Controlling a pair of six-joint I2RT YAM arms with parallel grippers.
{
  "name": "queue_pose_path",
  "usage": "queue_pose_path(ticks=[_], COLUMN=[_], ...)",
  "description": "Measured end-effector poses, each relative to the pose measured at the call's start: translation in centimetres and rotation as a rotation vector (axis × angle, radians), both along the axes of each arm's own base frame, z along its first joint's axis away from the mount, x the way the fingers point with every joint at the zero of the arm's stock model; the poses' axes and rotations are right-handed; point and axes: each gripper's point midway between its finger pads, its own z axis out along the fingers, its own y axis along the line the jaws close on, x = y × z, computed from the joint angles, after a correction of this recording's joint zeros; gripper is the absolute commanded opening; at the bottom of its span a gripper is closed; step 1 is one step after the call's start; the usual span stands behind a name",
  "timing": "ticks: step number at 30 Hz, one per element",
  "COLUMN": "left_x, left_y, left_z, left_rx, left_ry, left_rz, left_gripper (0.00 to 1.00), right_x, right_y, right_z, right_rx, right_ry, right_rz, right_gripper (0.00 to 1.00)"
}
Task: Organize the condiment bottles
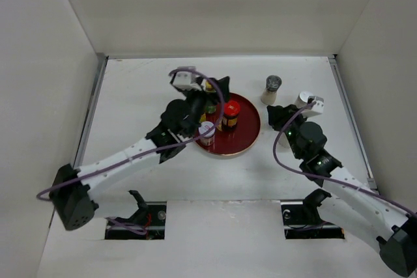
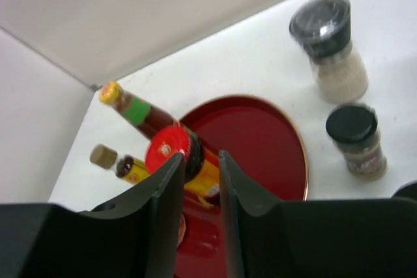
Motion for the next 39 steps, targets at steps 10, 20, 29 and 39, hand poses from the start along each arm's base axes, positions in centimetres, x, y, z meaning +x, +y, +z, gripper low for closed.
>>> queue_pose_path(ticks=[10, 20, 29, 39], left_x=[-0.5, -2.3, -1.8, -1.5], left_y=[15.8, 20.1, 18.8, 18.4], left_z=[-12.0, -24.6, -25.6, -24.6], left_rx=[-0.043, -0.021, -0.069, -0.103], left_ry=[0.165, 0.387, 0.372, 0.339], left_rz=[0.327, 0.433, 0.391, 0.373], left_gripper=[0.97, 1.00, 1.00, 1.00], right_x=[8.0, 16.0, 18.8, 20.1], right_y=[-5.4, -7.2, -6.3, -5.1], right_z=[2.6, -3.2, -7.8, -9.2], right_rx=[-0.186, -0.398, -0.493, -0.523], right_ry=[0.164, 0.440, 0.574, 0.589], right_rz=[-0.220, -0.241, -0.192, -0.163], right_gripper=[0.96, 1.00, 1.00, 0.54])
